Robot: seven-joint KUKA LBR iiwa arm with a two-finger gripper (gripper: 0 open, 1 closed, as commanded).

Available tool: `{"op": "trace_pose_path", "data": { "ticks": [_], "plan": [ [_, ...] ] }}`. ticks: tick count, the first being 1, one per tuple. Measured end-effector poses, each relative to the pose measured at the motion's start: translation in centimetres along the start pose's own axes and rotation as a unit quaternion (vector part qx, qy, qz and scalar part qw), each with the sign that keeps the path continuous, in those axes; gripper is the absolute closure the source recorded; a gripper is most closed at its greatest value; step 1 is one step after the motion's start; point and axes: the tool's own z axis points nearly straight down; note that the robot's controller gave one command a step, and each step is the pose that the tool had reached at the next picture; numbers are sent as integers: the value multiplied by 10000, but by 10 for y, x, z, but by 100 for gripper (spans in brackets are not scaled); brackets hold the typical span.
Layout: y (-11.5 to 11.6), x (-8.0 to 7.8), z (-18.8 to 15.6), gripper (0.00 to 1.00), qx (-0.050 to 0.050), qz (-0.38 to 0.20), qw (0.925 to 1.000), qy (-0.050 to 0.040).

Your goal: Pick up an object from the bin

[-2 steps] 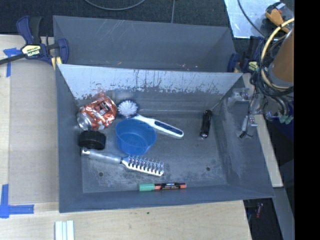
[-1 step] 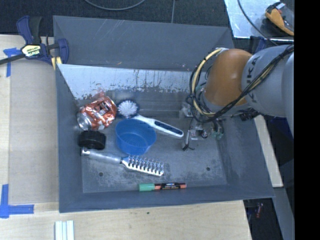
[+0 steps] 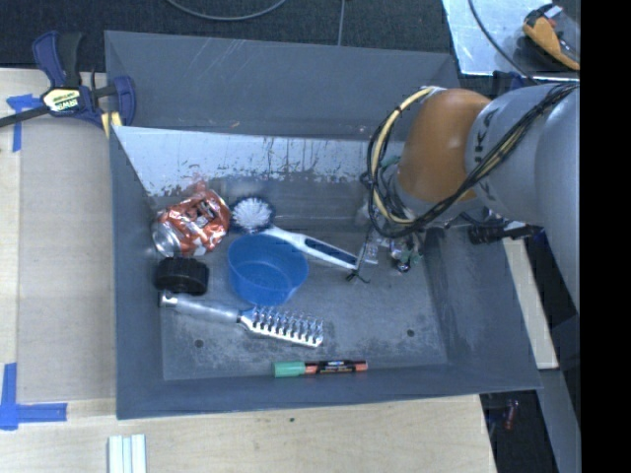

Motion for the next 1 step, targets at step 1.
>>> {"op": "trace_pose_path", "data": {
  "ticks": [1],
  "plan": [
    [112,25,-25,0,-17,-1015,9948,52]
  ]
}}
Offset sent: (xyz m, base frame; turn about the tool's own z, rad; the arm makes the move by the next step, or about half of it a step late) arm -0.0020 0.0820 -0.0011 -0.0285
